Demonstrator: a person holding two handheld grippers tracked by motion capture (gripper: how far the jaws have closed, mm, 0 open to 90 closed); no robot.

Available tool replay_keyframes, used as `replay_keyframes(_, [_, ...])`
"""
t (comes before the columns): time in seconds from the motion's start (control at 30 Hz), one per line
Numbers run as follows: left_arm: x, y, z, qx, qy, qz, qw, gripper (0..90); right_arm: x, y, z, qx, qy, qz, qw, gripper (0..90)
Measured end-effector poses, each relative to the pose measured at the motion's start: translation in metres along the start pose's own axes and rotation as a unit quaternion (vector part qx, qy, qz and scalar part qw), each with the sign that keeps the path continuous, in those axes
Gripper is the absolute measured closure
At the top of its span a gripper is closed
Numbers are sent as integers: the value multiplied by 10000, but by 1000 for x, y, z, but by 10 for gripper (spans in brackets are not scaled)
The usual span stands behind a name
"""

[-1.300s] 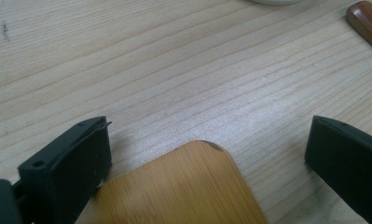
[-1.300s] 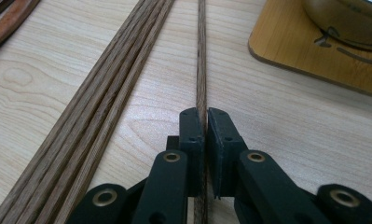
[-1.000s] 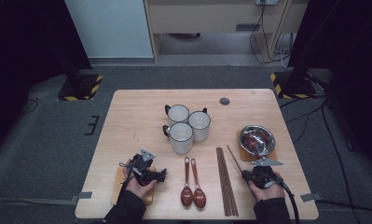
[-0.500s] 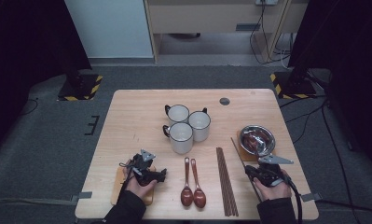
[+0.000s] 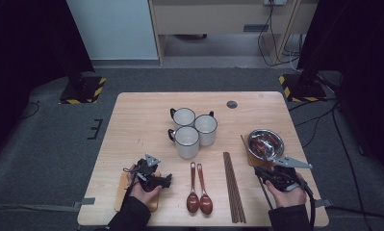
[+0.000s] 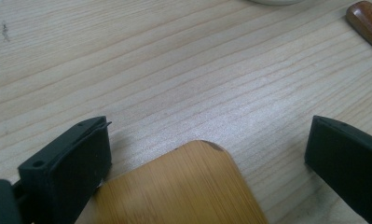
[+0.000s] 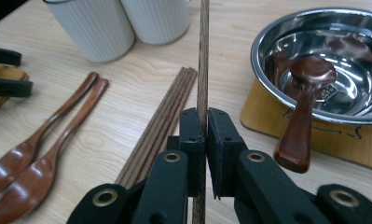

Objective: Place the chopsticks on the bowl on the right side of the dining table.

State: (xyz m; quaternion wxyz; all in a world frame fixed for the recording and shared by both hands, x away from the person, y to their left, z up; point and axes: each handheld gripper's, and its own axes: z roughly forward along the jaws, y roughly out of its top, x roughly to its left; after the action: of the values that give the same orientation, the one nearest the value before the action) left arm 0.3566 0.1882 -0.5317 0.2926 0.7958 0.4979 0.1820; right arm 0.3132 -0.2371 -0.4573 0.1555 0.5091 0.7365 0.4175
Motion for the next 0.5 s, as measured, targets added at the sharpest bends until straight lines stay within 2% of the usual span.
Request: replay_keyframes(0.5, [0,0,0,0,0,1,10000,0,1,17,-15,-343,102,25,9994,853])
